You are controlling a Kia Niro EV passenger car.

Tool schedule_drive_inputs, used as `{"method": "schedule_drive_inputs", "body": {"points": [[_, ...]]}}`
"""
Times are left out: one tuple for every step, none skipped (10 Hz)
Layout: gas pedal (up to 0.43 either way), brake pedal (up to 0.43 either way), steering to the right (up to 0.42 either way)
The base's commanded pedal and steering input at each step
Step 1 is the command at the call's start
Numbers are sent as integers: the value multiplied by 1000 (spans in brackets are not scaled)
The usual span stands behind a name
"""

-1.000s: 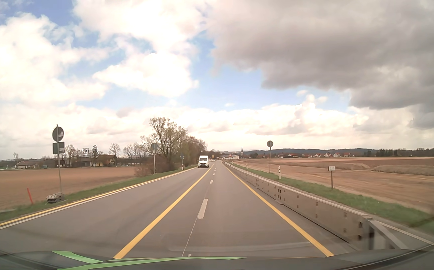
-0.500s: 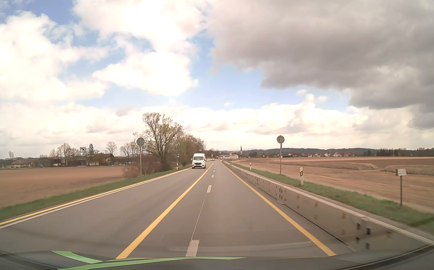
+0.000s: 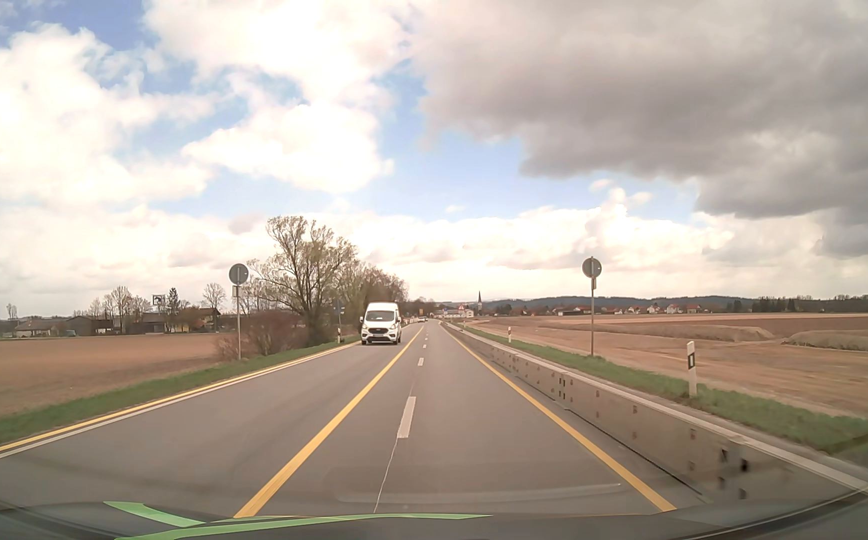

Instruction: Follow the waypoints while adhering to traffic rules and regulations

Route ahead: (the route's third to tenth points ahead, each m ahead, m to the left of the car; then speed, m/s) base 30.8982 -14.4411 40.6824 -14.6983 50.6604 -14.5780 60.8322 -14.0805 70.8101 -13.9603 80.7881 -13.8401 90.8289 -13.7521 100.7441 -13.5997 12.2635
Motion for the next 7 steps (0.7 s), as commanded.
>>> {"method": "schedule_drive_inputs", "body": {"points": [[79, 0, 3], [79, 0, 3], [79, 0, 3], [79, 0, 3], [79, 0, 3], [79, 0, 3], [79, 0, 2]]}}
